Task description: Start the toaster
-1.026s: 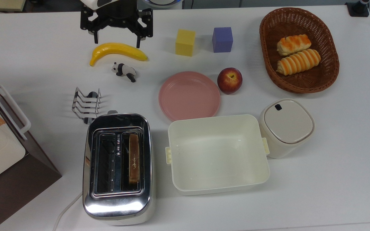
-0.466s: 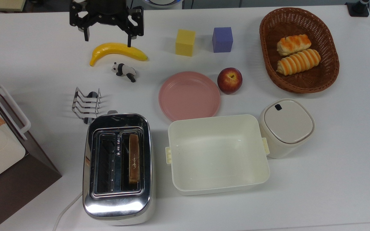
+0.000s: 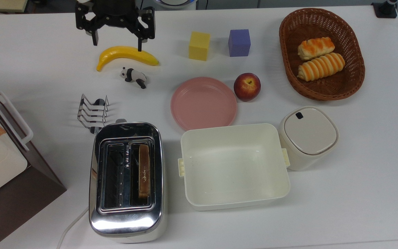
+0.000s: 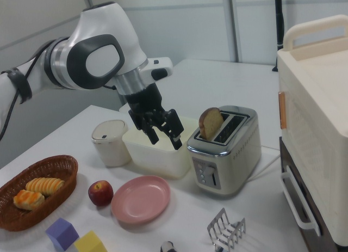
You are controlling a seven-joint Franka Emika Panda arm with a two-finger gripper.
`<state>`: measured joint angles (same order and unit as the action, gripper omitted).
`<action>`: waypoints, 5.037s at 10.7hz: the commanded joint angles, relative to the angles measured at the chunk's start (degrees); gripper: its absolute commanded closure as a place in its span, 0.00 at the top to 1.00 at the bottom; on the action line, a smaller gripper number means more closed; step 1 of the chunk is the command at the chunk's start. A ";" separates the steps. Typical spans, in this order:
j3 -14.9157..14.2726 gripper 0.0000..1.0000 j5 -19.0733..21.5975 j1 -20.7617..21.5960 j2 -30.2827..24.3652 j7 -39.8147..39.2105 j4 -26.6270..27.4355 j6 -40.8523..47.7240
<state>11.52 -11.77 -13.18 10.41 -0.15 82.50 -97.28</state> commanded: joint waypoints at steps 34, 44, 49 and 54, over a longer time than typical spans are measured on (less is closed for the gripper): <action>-1.50 0.00 0.26 -1.15 14.73 0.68 4.60 -25.94; -1.59 0.00 -1.68 -2.03 19.73 -2.04 6.18 -30.51; -1.50 0.00 -1.76 -2.03 20.00 -2.04 6.54 -30.51; -1.50 0.00 -1.33 -2.55 13.53 -1.87 6.54 -23.79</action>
<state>10.32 -12.32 -14.86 28.90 -1.17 87.24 -125.16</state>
